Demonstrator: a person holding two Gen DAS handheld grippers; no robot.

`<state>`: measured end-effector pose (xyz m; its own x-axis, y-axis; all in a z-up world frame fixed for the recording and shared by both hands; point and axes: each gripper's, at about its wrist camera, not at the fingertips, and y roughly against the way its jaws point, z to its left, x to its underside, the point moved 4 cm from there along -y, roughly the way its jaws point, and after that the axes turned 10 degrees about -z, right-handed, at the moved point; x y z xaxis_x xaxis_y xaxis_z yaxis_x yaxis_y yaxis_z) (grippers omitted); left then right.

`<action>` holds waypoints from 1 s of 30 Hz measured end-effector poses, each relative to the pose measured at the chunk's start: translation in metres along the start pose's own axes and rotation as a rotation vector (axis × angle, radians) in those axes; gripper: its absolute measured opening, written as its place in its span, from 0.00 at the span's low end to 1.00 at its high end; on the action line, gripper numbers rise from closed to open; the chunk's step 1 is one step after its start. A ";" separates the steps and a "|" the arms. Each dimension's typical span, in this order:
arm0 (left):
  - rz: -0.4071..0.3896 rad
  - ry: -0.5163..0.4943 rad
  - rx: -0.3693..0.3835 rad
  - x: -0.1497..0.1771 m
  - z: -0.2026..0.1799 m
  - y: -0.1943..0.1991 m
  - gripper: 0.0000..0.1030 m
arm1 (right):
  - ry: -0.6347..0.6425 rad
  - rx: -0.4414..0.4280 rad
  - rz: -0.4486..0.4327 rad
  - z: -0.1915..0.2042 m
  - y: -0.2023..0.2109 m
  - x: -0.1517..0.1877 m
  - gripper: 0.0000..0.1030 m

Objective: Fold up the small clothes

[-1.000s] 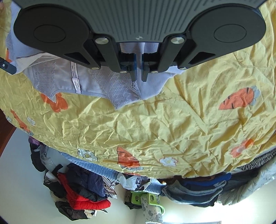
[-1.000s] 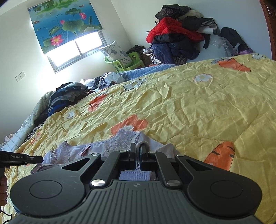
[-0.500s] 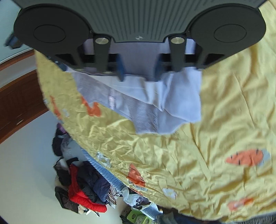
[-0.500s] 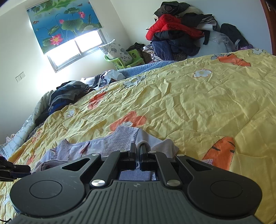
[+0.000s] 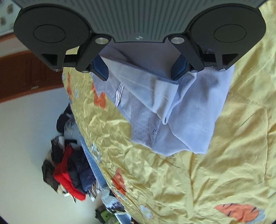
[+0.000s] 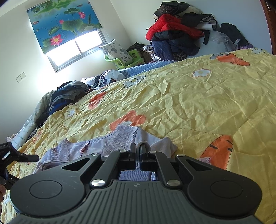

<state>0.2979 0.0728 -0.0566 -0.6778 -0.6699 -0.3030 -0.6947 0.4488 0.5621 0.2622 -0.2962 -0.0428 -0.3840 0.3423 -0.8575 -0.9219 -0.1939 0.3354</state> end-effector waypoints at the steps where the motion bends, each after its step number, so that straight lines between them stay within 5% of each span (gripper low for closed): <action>1: -0.017 0.012 0.001 -0.002 0.000 0.001 0.68 | -0.003 0.000 -0.001 0.000 0.000 0.000 0.08; 2: -0.032 0.009 -0.014 -0.004 0.000 0.002 0.46 | -0.006 0.001 -0.002 -0.001 0.000 -0.001 0.08; 4: -0.040 0.003 -0.029 -0.008 0.001 0.002 0.20 | -0.006 0.001 -0.002 -0.001 0.000 -0.001 0.08; 6: -0.051 -0.008 -0.032 -0.009 0.001 0.003 0.07 | -0.006 0.002 -0.001 -0.001 0.000 -0.001 0.08; 16: -0.194 -0.211 -0.059 -0.027 -0.029 0.012 0.03 | -0.007 0.005 -0.021 0.003 -0.003 -0.005 0.08; 26: -0.279 -0.282 -0.140 -0.045 -0.031 -0.003 0.02 | -0.041 0.041 0.010 0.000 -0.025 -0.006 0.09; 28: -0.285 -0.301 -0.155 -0.044 -0.031 -0.005 0.02 | -0.056 0.054 0.034 -0.003 -0.032 -0.005 0.13; 30: -0.279 -0.342 -0.156 -0.039 -0.033 -0.005 0.02 | -0.088 0.086 0.039 -0.010 -0.035 -0.005 0.33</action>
<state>0.3362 0.0771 -0.0222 -0.5293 -0.5066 -0.6806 -0.8348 0.1676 0.5244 0.2971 -0.2997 -0.0546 -0.4192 0.4160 -0.8070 -0.9057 -0.1300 0.4035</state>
